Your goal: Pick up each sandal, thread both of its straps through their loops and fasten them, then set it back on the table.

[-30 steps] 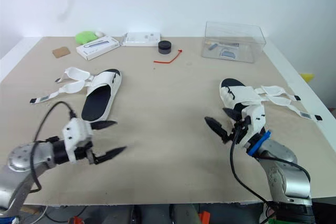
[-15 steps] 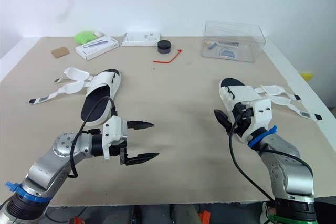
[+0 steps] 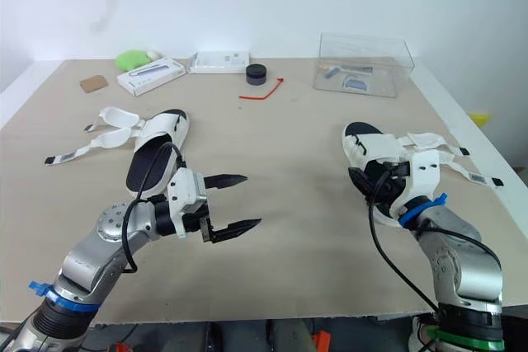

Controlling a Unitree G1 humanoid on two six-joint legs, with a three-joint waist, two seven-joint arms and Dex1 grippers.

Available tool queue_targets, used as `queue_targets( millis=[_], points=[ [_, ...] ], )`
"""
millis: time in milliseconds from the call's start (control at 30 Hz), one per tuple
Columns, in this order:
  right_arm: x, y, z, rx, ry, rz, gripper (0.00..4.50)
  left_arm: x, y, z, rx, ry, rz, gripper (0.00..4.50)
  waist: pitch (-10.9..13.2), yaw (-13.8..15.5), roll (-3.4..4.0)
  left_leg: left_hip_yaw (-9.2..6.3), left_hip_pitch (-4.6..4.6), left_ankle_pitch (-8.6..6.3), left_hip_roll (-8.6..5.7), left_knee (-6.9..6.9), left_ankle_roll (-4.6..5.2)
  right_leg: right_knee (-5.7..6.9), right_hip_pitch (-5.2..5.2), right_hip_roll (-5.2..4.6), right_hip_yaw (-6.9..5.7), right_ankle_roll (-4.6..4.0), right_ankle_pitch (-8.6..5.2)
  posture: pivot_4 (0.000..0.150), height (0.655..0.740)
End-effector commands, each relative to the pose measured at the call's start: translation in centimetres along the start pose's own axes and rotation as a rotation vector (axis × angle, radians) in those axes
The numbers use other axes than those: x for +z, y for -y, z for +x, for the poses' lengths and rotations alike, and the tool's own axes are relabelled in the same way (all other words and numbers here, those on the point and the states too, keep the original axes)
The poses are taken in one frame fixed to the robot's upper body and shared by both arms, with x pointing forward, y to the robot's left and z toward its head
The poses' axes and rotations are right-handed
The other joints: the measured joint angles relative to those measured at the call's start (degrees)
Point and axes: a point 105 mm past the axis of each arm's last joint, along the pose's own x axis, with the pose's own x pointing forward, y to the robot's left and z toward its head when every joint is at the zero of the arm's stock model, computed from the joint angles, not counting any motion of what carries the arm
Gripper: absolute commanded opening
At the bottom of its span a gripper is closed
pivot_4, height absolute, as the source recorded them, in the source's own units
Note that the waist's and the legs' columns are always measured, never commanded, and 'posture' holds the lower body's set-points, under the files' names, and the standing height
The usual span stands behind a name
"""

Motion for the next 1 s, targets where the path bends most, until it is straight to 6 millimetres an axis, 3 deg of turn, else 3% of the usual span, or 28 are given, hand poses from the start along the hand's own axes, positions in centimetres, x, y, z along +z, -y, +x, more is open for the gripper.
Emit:
queue_targets(
  millis=[33,667,800,933,1000],
  points=[
    [0.3,-0.3,0.6,0.022,-0.007,-0.014,4.5,0.7,0.0,-0.1,0.025,0.025,0.032,4.47,0.0,0.0,0.0,-0.01,0.01,0.0,0.0,0.0,0.0,0.0,-0.01,0.0,-0.01,0.0,0.0,0.15,0.74],
    [-0.2,0.4,2.6,-0.011,0.013,-0.006,4.5,0.3,0.3,-0.3,0.061,0.014,0.026,4.47,0.0,-0.07,0.0,0.06,-0.01,-0.03,0.0,0.0,0.05,-0.01,-0.06,-0.02,0.06,0.04,0.01,0.15,0.74],
    [0.2,0.1,3.3,0.009,0.04,-0.023,3.15,0.3,0.3,-0.5,0.061,0.015,0.022,4.5,0.0,-0.04,0.0,0.1,0.03,-0.03,0.0,0.0,0.05,-0.01,-0.06,-0.03,0.09,0.05,0.03,0.15,0.74],
    [0.3,-0.4,4.0,0.05,0.045,-0.049,1.24,0.3,0.4,-0.6,0.061,0.019,0.019,4.5,0.0,-0.08,0.0,0.15,0.06,-0.03,0.0,0.0,0.05,-0.01,-0.07,-0.02,0.14,0.05,0.04,0.15,0.74],
    [0.2,-0.7,4.3,0.077,0.035,-0.073,0.05,0.4,0.4,-0.6,0.057,0.021,0.019,4.5,0.0,-0.12,0.0,0.18,0.06,-0.03,0.01,0.0,0.05,-0.01,-0.07,-0.02,0.16,0.05,0.04,0.15,0.74]
  ],
)
